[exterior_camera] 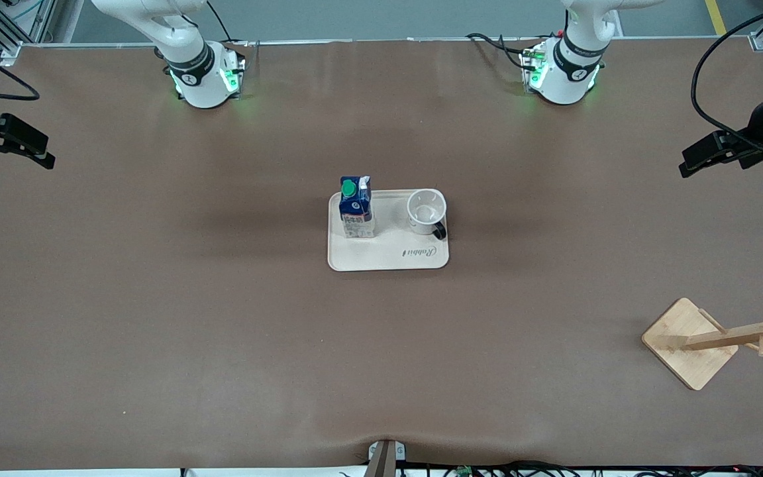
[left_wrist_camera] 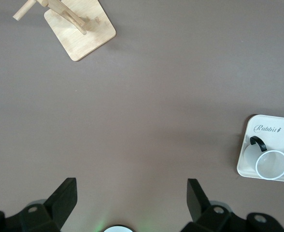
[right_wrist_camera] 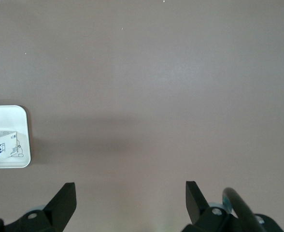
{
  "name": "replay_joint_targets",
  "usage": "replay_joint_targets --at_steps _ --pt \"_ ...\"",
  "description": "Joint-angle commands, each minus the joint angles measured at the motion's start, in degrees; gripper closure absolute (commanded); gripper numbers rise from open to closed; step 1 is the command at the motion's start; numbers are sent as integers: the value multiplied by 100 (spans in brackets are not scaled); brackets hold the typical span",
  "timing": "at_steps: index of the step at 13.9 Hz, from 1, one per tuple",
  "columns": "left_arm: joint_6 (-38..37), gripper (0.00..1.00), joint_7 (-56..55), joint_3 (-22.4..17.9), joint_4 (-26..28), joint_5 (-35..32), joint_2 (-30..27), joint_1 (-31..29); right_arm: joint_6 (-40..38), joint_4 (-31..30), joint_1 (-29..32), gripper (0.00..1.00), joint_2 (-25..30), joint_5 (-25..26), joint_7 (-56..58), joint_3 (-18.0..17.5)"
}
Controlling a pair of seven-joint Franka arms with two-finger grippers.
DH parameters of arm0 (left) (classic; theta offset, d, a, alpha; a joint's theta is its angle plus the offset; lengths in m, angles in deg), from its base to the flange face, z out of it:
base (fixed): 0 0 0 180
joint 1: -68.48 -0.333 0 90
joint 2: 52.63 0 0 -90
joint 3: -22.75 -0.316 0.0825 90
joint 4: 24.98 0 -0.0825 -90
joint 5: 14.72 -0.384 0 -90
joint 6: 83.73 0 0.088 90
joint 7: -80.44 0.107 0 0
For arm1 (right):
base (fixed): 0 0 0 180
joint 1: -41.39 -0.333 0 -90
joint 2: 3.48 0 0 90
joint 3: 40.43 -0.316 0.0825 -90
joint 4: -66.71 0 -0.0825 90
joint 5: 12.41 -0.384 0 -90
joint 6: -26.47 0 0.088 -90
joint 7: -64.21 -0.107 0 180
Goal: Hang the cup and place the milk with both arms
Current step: 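Move the left gripper toward the white mug on the tray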
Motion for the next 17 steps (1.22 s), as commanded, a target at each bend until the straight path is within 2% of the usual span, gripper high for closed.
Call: replay_joint_targets --at_steps 1,11,14,17 --pt "-78 0 74 -13 -88 -54 11 -3 -47 117 -4 0 -32 1 -65 -1" --pt "-87 0 -22 13 -27 -221 239 41 -47 117 -22 0 -32 1 -65 -1" --pt "36 0 -215 153 254 -213 414 163 -38 117 -39 0 -32 1 -56 -1" --pt "482 0 -943 338 604 -213 635 418 -47 117 -65 0 -32 1 -65 -18"
